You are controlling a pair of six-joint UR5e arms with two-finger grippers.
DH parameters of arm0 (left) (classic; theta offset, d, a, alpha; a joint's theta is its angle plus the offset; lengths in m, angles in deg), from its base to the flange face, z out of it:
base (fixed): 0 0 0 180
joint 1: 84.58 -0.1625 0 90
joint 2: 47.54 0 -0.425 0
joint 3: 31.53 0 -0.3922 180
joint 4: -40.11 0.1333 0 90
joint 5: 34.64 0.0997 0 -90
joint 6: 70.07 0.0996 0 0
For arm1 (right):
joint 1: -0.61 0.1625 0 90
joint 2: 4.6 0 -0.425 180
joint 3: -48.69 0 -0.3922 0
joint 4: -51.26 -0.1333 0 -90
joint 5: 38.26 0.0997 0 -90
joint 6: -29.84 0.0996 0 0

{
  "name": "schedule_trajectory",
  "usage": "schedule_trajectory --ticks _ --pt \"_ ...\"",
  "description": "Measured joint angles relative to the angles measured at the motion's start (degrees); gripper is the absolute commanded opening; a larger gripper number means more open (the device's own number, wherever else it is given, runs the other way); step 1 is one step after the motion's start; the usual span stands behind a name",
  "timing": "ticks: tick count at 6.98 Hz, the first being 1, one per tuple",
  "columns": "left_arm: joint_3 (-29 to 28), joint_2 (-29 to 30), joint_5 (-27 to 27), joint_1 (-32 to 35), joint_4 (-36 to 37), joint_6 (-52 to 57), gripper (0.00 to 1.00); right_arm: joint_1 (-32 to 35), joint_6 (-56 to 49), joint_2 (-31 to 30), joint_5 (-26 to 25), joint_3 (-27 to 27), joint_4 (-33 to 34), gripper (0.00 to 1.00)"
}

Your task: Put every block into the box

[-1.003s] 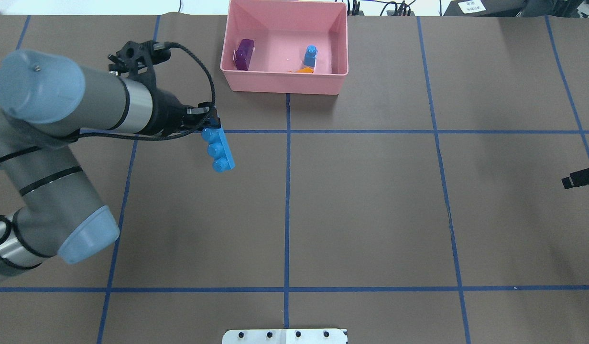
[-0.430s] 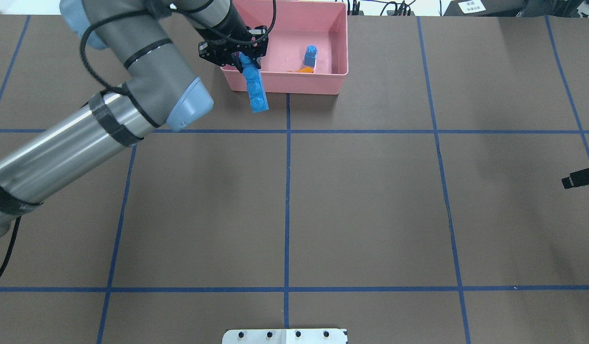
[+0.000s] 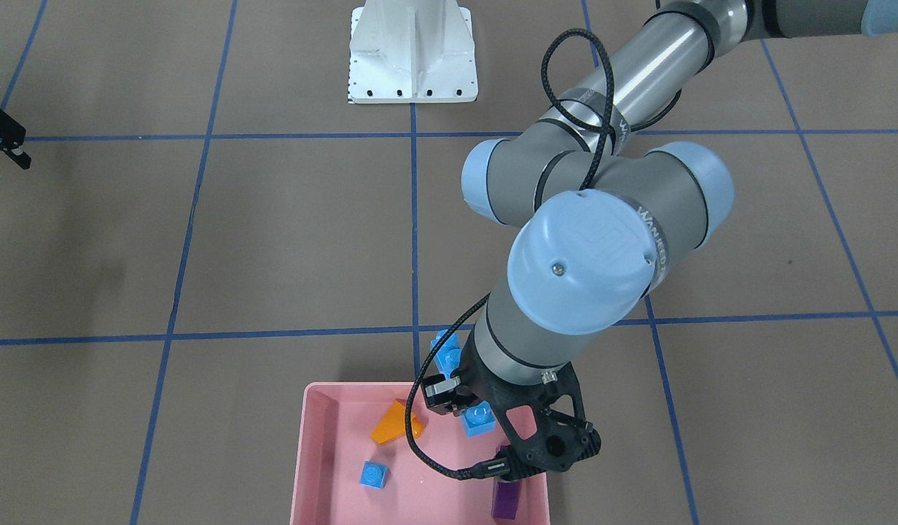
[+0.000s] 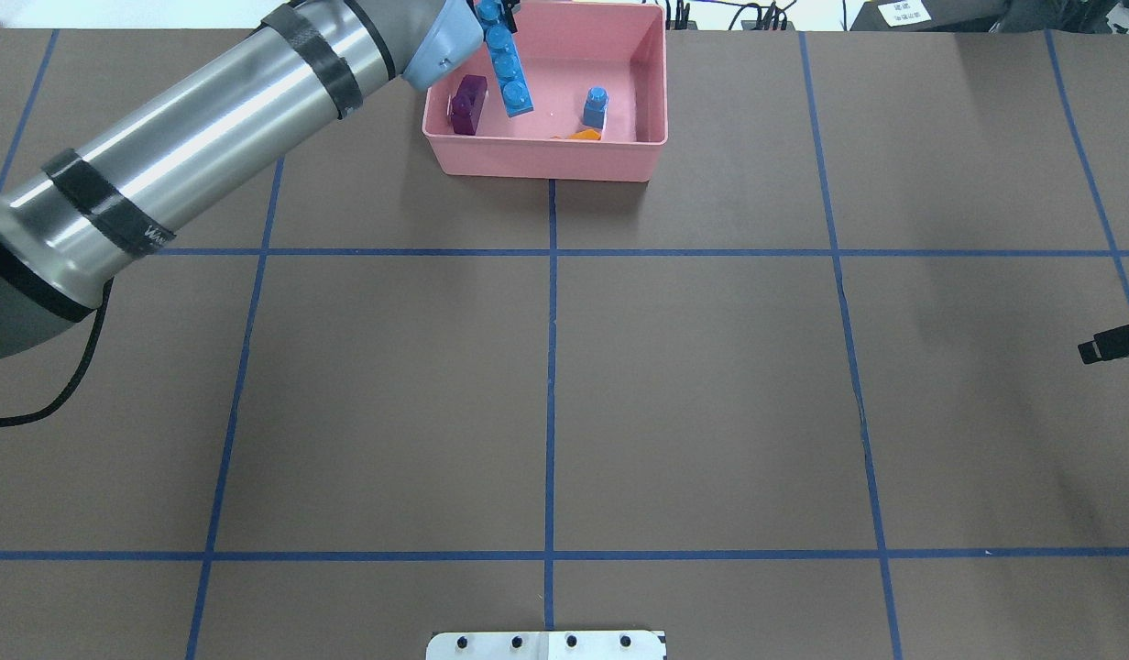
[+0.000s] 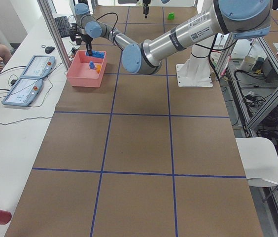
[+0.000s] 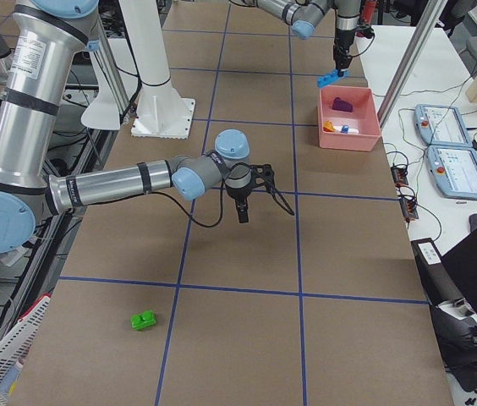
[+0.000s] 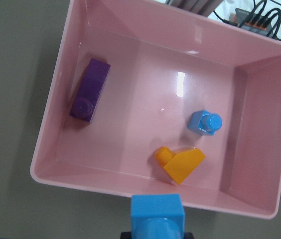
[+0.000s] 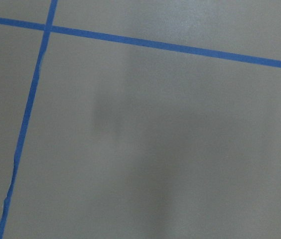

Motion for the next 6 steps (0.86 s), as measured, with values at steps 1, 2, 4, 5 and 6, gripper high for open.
schedule_trajectory --ticks 1,2,4,5,6 --pt "-5.4 1.7 1.8 0.1 -3.5 -0.3 0.0 0.8 -2.0 -1.0 0.2 0.0 0.0 0.99" --pt "-8.2 2.4 4.1 0.1 -5.3 -0.7 0.0 2.5 -5.5 -2.7 0.9 0.0 0.0 0.99" --pt "-12.5 3.5 7.3 -0.2 -8.6 -3.0 0.82 7.8 -14.8 -8.0 3.1 0.2 0.1 0.99" --pt "-14.2 4.2 7.7 -0.3 -10.1 -3.8 1.0 10.3 -19.3 -10.4 3.6 0.8 0.3 0.99" --pt "-14.9 4.7 7.9 -0.6 -10.7 -4.1 1.0 12.5 -23.3 -12.4 3.8 1.9 0.4 0.99"
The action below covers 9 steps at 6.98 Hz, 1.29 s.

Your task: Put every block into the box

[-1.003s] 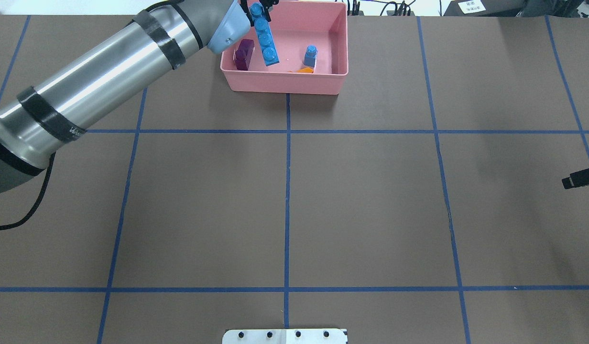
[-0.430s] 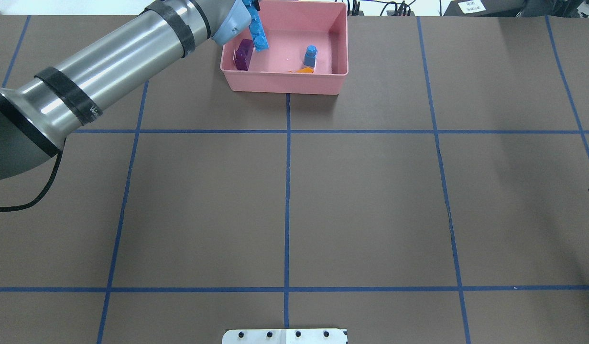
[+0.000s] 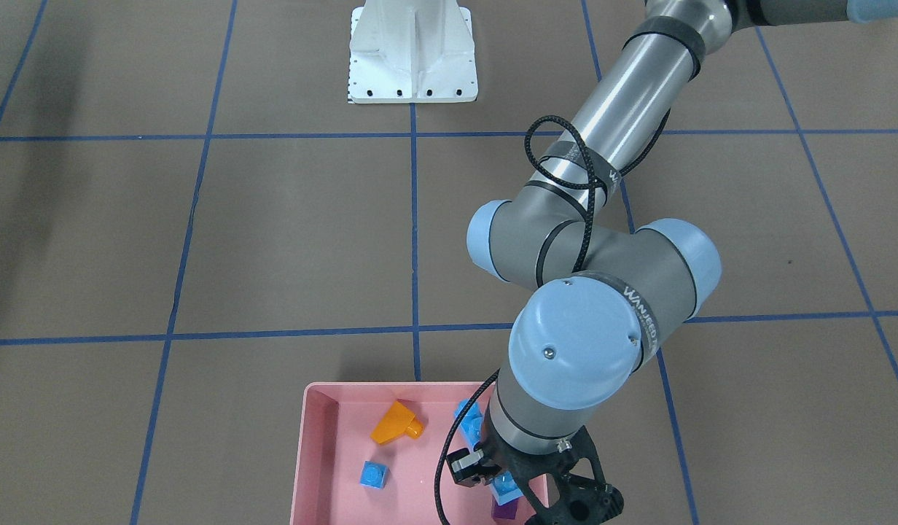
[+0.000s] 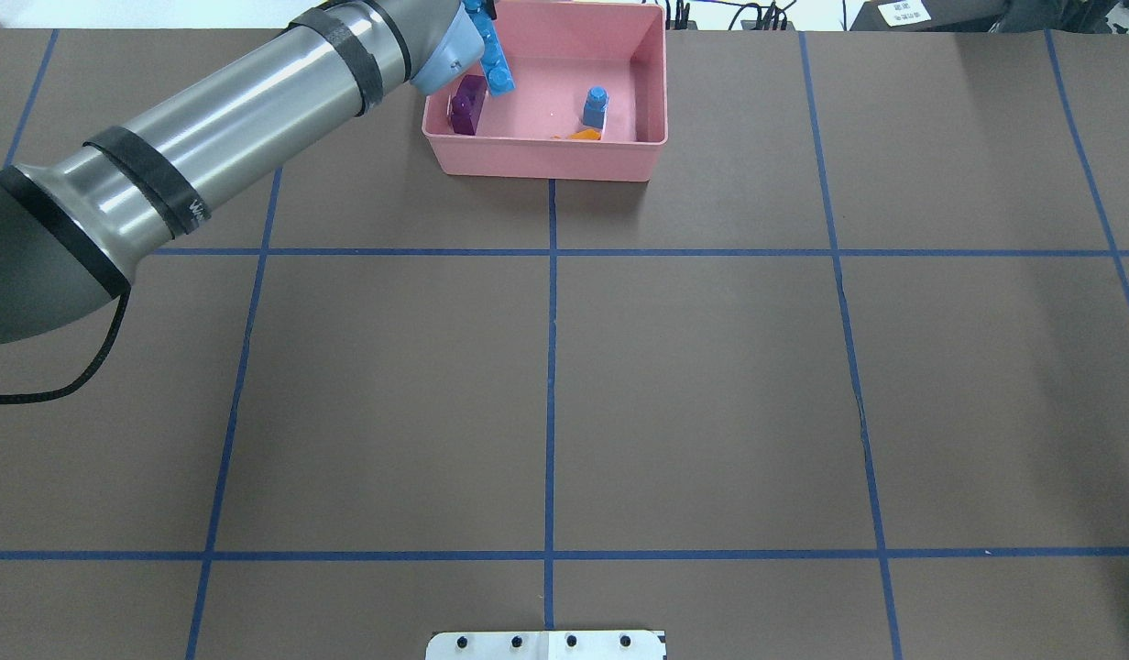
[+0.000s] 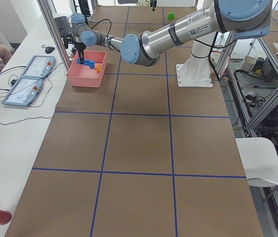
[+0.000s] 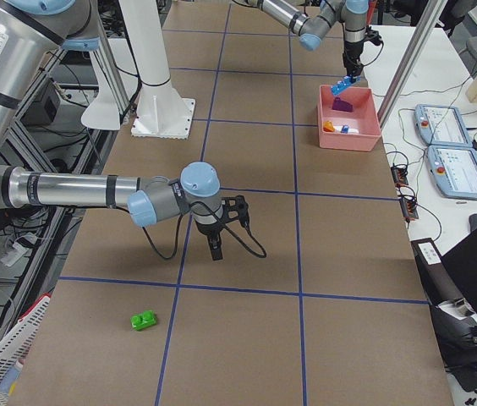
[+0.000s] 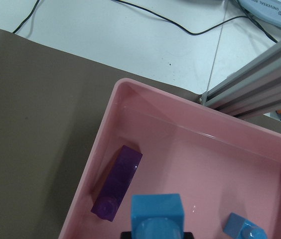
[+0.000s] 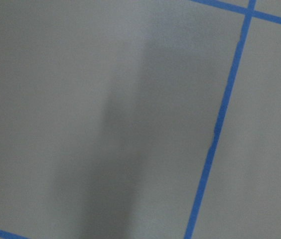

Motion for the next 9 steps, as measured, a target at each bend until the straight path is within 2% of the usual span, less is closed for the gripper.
schedule_trajectory --ticks 2,3,4,6,7,8,9 --pt "1.7 0.5 -0.5 -1.1 0.7 0.0 1.0 4.1 -7.9 -3.1 -0.5 2.8 0.0 1.0" --pt "5.6 -0.8 -1.5 -1.6 4.0 1.7 1.0 5.4 -9.7 -4.4 -0.6 4.1 -0.1 1.0" --pt "13.6 -4.3 -3.1 -1.8 11.5 6.9 1.0 5.9 -10.2 -5.9 -0.7 5.2 -0.3 1.0" --pt "34.3 -15.3 -5.3 -0.6 29.7 22.9 1.0 6.2 -9.8 -8.9 -0.8 6.2 -0.4 0.99" --pt "44.3 -22.8 -5.7 1.1 35.1 31.1 1.0 6.2 -9.6 -9.8 -1.2 7.0 -1.3 0.99" --pt "53.1 -32.1 -5.9 3.8 37.6 39.8 1.0 6.2 -9.4 -10.6 -1.9 9.3 -5.4 1.0" --pt "59.1 -40.9 -5.9 6.9 38.3 49.3 1.0 6.2 -9.4 -11.2 -2.5 12.7 -11.2 1.0"
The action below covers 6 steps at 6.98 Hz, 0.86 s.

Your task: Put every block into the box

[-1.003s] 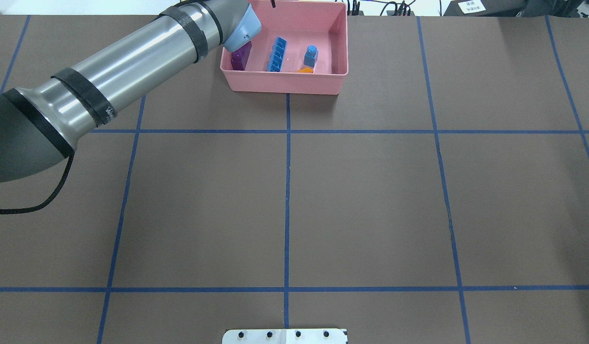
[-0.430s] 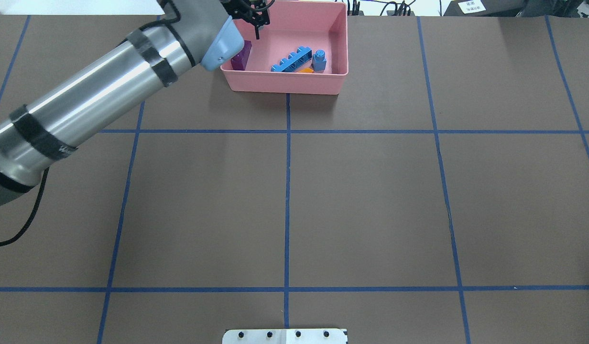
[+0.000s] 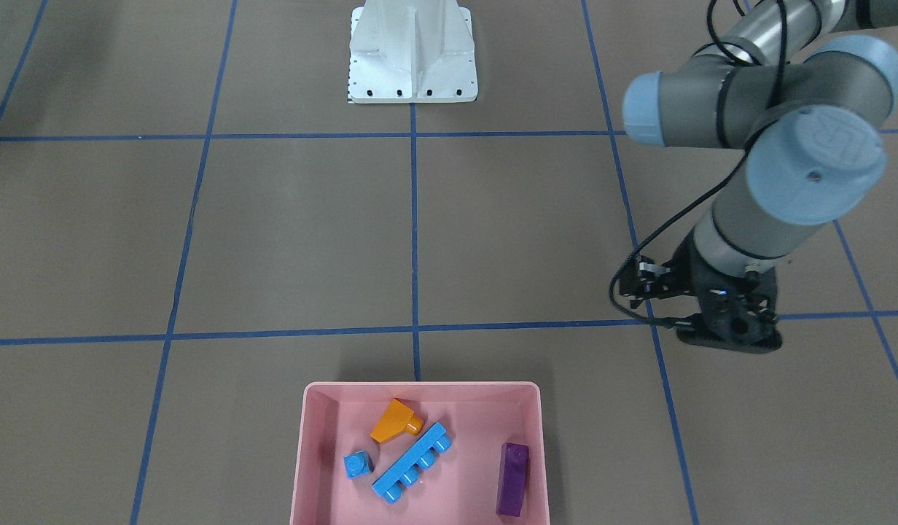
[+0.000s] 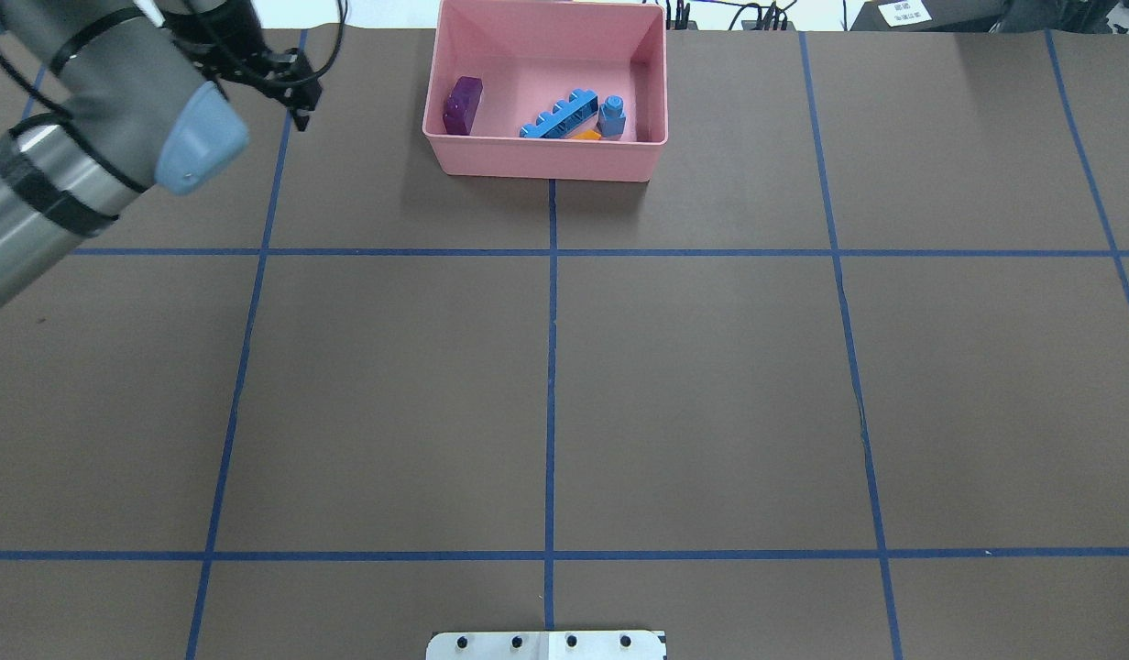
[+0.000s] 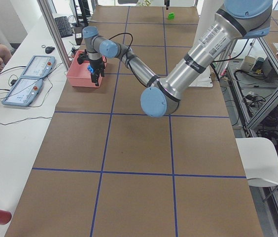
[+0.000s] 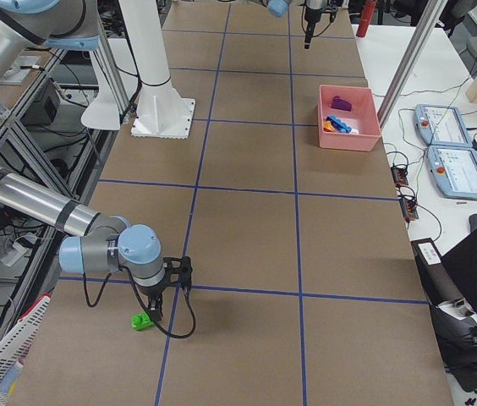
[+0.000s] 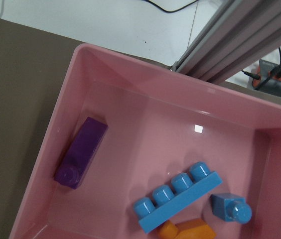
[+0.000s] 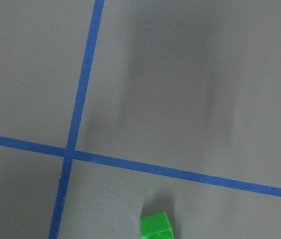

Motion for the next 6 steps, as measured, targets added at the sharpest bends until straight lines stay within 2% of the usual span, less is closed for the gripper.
schedule_trajectory --ticks 2,3,6 --pt "4.9 -13.9 -0.1 8.4 0.1 22.9 1.0 -0.6 -0.5 -0.2 -0.1 3.7 -5.9 1.0" --pt "5.7 -17.5 -0.4 11.1 0.0 29.3 1.0 -1.6 -0.5 -0.2 0.3 4.2 -6.6 1.0" --pt "6.5 -22.2 -1.2 12.7 -1.4 33.7 1.0 -5.5 0.0 -0.1 2.7 5.5 -6.6 1.0"
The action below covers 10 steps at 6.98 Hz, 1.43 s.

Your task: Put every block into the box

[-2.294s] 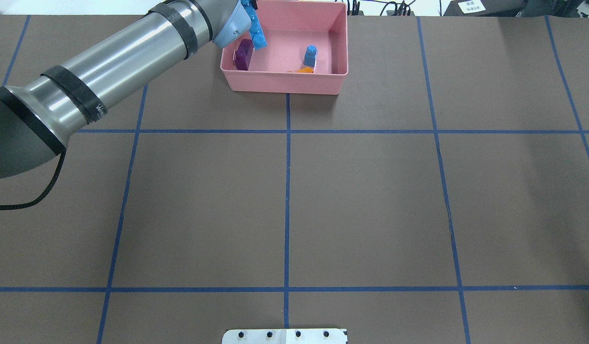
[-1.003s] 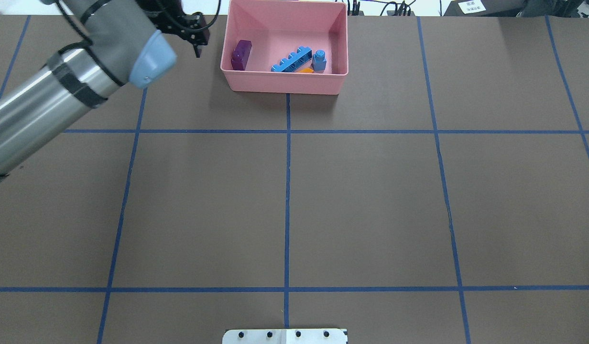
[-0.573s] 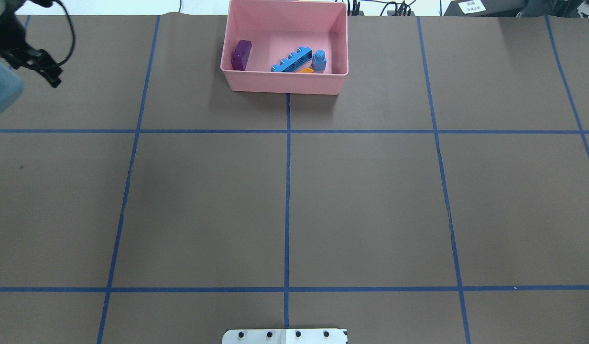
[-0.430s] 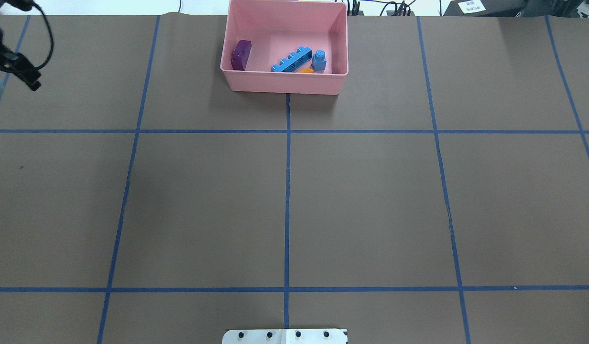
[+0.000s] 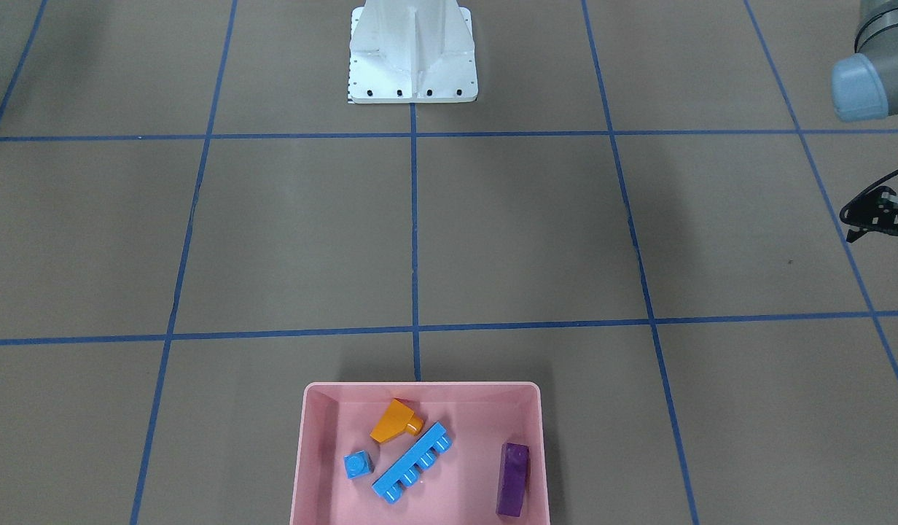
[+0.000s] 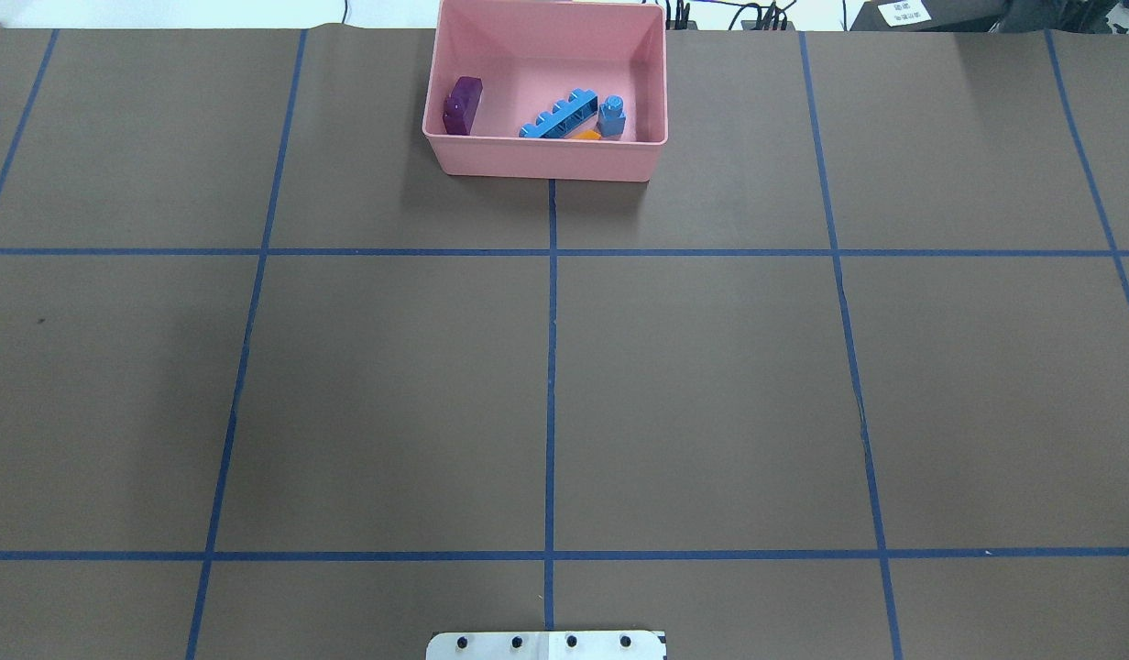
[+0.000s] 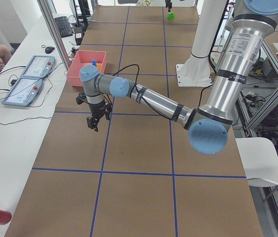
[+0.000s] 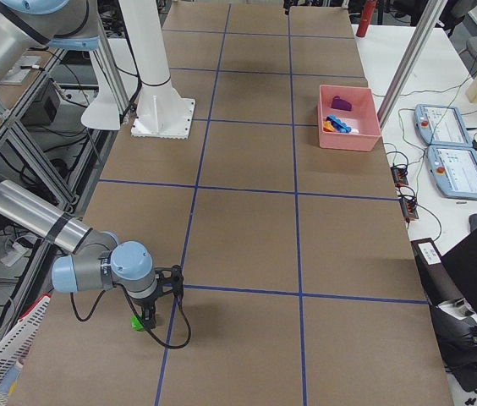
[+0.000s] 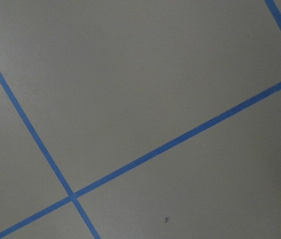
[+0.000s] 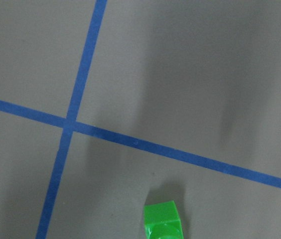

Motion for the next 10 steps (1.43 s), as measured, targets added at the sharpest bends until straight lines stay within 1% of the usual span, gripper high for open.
schedule_trajectory --ticks 2,3,6,7,8,9,10 --pt "-0.5 -5.9 0.0 2.1 -4.7 1.9 1.0 -4.3 0.0 0.6 0.3 1.6 0.1 1.0" --pt "-0.6 -7.7 -0.1 3.3 -5.7 2.3 1.0 -5.7 0.0 1.2 0.2 3.2 0.1 1.0" --pt "-0.4 -8.9 -0.2 3.9 -6.2 2.5 1.0 -9.1 0.2 5.1 -0.6 9.5 0.2 1.0" --pt "-0.4 -8.9 -0.2 3.9 -6.2 2.5 1.0 -10.4 -0.1 5.8 -0.6 10.6 0.1 1.0" --pt "-0.4 -9.0 -0.2 3.9 -6.2 2.5 1.0 -11.2 0.0 6.0 -0.7 11.0 0.1 0.95" --pt "-0.3 -9.0 -0.2 3.9 -6.3 2.5 1.0 -11.6 0.2 6.0 -1.3 11.2 0.0 0.57" --pt "-0.2 -9.0 -0.2 3.9 -6.3 2.5 1.0 -11.9 0.2 6.0 -2.1 11.2 -0.2 0.08"
